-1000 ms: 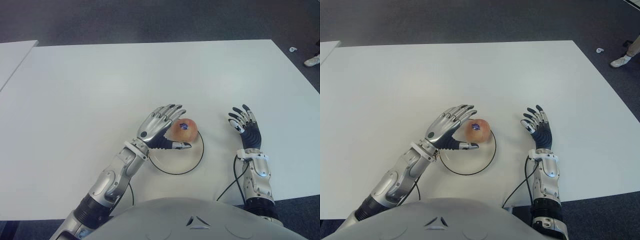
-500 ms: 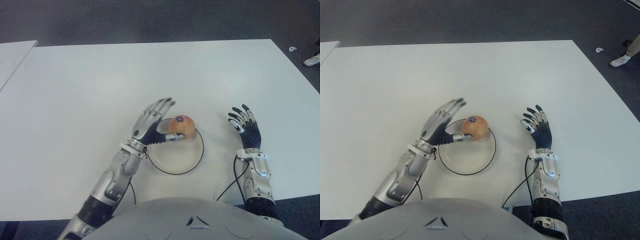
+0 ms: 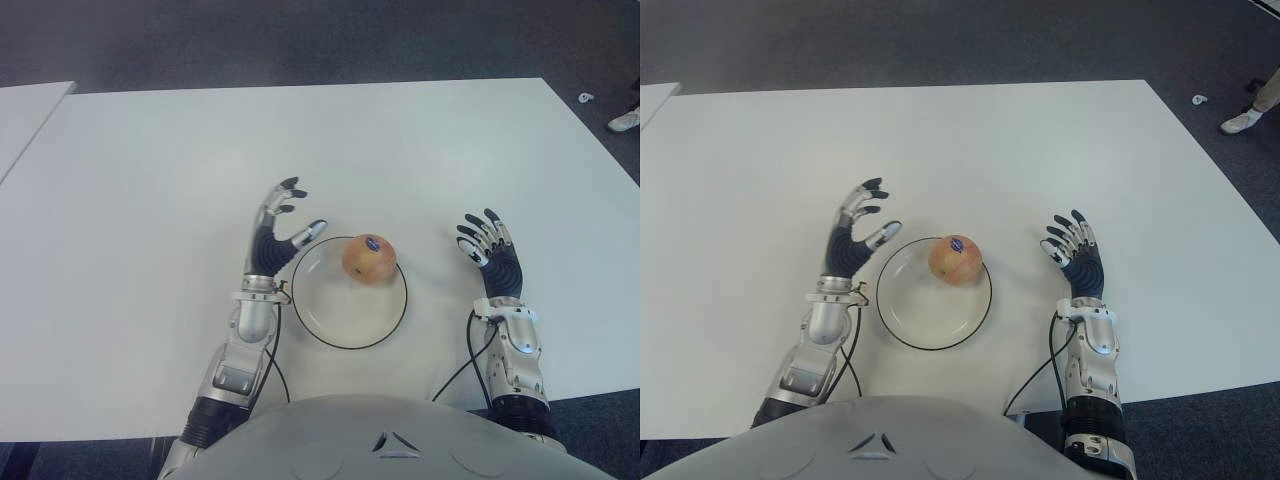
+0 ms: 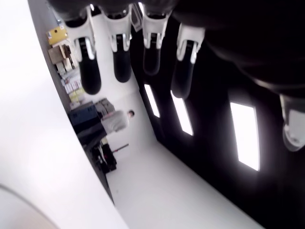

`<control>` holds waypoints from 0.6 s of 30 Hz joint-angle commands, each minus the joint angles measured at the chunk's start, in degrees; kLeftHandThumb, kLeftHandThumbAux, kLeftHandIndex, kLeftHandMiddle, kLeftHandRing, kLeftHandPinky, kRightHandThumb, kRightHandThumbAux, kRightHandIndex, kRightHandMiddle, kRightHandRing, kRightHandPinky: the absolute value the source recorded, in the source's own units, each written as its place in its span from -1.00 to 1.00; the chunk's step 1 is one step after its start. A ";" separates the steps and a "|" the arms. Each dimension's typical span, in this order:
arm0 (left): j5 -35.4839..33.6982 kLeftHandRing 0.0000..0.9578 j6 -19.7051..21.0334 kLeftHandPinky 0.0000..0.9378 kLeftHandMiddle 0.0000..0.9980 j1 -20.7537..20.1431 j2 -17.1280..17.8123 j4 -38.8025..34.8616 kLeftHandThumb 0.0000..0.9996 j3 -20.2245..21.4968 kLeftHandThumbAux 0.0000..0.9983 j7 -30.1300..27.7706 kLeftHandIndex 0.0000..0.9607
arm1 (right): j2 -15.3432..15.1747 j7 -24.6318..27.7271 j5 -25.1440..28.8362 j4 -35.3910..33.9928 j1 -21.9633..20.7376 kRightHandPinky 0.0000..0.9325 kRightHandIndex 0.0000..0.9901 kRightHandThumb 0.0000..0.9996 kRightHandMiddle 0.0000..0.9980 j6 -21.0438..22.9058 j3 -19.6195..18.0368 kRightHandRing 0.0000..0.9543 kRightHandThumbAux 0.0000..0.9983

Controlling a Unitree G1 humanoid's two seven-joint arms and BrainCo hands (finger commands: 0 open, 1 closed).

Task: Put the apples into the plate.

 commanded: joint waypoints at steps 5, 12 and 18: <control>-8.96 -0.45 6.40 -0.34 -0.45 3.59 -2.26 -4.27 -0.46 4.69 0.16 -3.04 -0.36 | 2.19 0.11 -0.31 2.10 4.28 -0.36 -0.80 -0.26 -0.53 4.27 1.42 -0.45 0.41; -10.60 -0.39 8.42 -0.26 -0.41 6.01 -2.31 -5.16 -0.41 6.14 0.25 -4.58 -0.39 | 2.32 0.49 -0.01 1.30 4.81 -0.33 -0.77 -0.21 -0.52 4.13 1.55 -0.45 0.37; -11.42 -0.37 6.77 -0.27 -0.42 8.29 -2.17 -1.83 -0.46 7.14 0.24 -5.32 -0.42 | 2.51 0.47 -0.34 0.29 5.43 -0.34 -0.76 -0.18 -0.53 4.21 1.99 -0.46 0.35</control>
